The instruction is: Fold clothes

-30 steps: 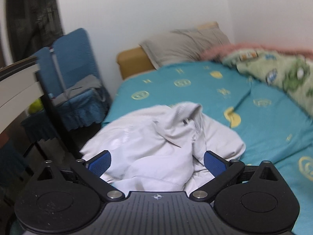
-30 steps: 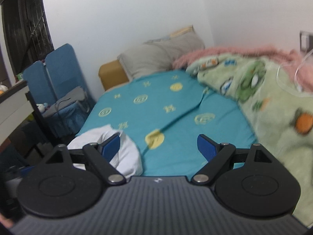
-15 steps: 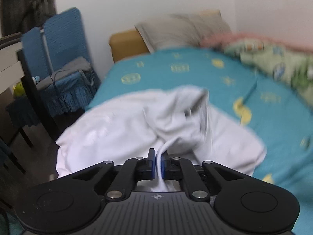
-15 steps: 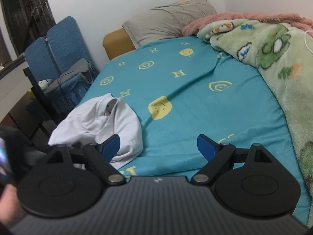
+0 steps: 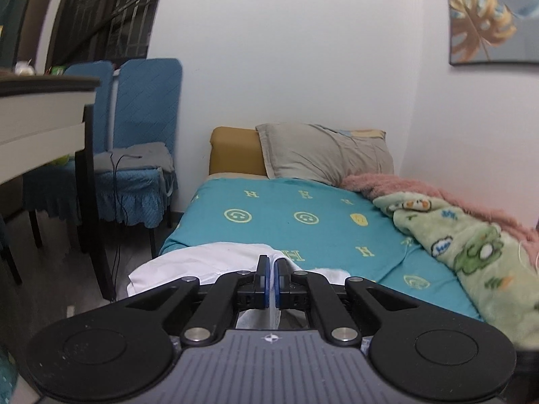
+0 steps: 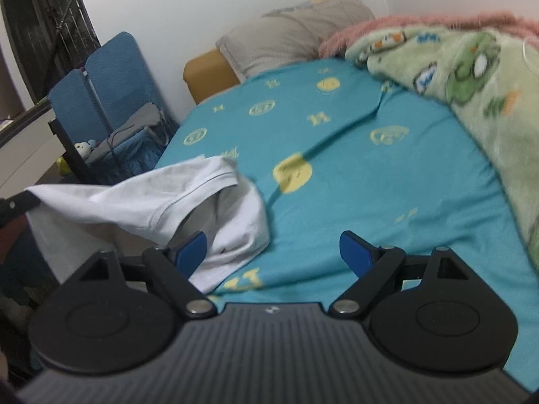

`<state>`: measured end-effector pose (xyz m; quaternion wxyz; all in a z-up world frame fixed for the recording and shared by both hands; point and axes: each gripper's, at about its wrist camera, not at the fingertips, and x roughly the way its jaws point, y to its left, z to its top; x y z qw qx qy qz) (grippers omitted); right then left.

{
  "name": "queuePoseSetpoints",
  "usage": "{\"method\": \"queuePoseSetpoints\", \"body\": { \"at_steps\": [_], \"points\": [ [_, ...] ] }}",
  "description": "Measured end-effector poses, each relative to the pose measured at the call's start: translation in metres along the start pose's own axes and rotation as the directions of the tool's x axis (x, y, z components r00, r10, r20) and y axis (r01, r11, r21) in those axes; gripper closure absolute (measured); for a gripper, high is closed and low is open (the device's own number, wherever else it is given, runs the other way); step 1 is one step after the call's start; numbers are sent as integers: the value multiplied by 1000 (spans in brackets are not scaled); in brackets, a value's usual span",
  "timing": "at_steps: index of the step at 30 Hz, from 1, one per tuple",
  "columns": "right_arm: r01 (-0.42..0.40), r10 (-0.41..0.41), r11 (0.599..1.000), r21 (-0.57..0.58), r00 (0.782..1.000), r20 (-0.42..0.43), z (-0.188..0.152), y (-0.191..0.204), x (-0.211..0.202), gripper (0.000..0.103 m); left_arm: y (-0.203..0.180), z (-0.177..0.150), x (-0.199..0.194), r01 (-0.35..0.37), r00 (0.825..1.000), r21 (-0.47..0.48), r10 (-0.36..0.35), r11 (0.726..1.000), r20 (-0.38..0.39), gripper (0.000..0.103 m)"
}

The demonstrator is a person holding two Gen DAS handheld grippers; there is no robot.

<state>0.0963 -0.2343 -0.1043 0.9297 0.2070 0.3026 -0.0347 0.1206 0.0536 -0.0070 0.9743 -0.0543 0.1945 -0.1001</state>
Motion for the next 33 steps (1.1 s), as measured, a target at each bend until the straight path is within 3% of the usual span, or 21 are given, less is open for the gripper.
{"method": "queuePoseSetpoints", "body": {
  "at_steps": [9, 19, 23, 26, 29, 33],
  "points": [
    [13, -12, 1000, 16, 998, -62, 7, 23, 46, 16, 51, 19, -2, -10, 1000, -192, 14, 981, 18, 100],
    [-2, 2, 1000, 0, 994, -105, 17, 74, 161, 14, 112, 37, 28, -67, 997, -331, 76, 941, 13, 101],
    [-66, 69, 995, 77, 997, -38, 29, 79, 177, 13, 128, 36, 38, -88, 996, -351, 95, 932, 2, 101],
    [-111, 101, 979, 168, 993, 66, 39, 68, 169, 14, 138, 33, 40, -100, 994, -363, 108, 927, 2, 101],
    [-65, 34, 975, 214, 989, 144, 49, 57, 153, 15, 142, 32, 37, -88, 995, -362, 101, 928, 19, 101],
    [63, -102, 980, 189, 973, 207, 63, 47, 125, 16, 138, 33, 23, -1, 995, -369, 38, 929, 95, 101]
  ]
}}
